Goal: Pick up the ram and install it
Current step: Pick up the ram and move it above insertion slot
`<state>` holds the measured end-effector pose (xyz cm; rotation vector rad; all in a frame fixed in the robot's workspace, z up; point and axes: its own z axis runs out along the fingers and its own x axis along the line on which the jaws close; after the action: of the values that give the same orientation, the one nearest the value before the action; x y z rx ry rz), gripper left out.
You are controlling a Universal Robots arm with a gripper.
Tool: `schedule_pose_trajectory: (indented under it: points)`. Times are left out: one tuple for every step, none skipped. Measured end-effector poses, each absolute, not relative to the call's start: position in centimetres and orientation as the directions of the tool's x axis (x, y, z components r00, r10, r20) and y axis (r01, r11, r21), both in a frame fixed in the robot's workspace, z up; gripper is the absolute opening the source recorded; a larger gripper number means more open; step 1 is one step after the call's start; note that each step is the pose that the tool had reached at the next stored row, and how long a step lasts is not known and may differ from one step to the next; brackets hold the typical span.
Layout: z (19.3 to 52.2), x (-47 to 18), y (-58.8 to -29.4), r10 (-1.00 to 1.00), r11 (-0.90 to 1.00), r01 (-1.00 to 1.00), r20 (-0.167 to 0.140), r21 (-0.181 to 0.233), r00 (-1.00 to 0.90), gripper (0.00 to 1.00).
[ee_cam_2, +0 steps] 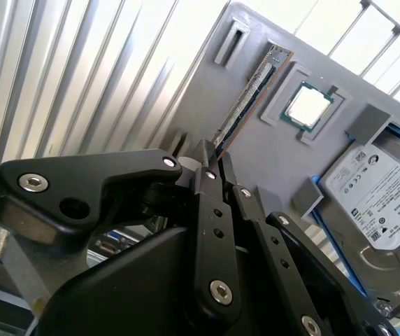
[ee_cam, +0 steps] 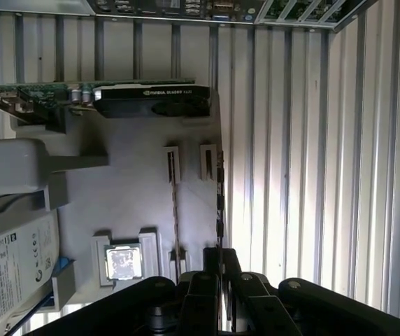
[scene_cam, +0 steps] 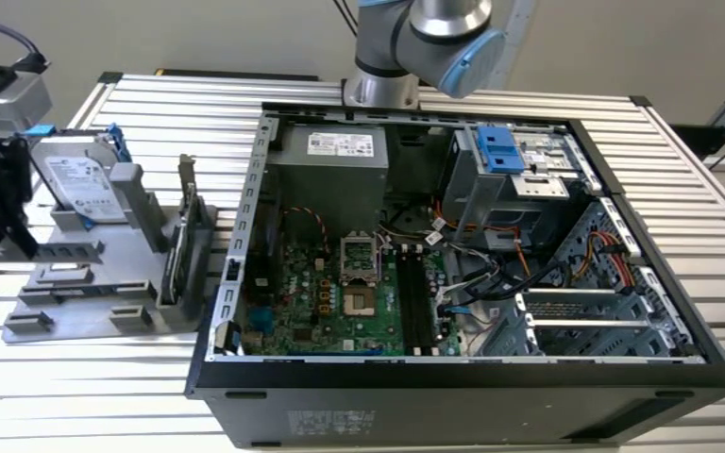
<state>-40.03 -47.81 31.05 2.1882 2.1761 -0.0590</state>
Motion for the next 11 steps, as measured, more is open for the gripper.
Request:
schedule_pose_trajectory:
  points:
    - [31.11,-40.03,-47.81,0.998,-0.005,1.000,-0.066,0.012,0.006,0.00]
    - [31.17,-40.03,-47.81,0.998,-0.005,1.000,-0.066,0.012,0.006,0.00]
    - [31.22,-40.04,-47.81,0.998,-0.005,1.000,-0.066,0.012,0.006,0.00]
    - [31.29,-40.04,-47.81,0.998,-0.005,1.000,-0.066,0.012,0.006,0.00]
    - [31.34,-40.04,-47.81,0.998,-0.006,1.000,-0.066,0.012,0.006,0.00]
    - [31.40,-40.03,-47.81,0.998,-0.006,1.000,-0.066,0.012,0.006,0.00]
    - [31.48,-40.03,-47.81,0.998,-0.006,1.000,-0.066,0.012,0.007,0.00]
    - [31.54,-40.04,-47.81,0.998,-0.006,1.000,-0.066,0.012,0.007,0.00]
    - [31.61,-40.04,-47.81,0.998,-0.006,1.000,-0.066,0.012,0.007,0.00]
    - [31.70,-40.03,-47.81,0.998,-0.006,1.000,-0.066,0.012,0.007,0.00]
    - [31.80,-40.03,-47.81,0.998,-0.006,1.000,-0.066,0.012,0.007,0.00]
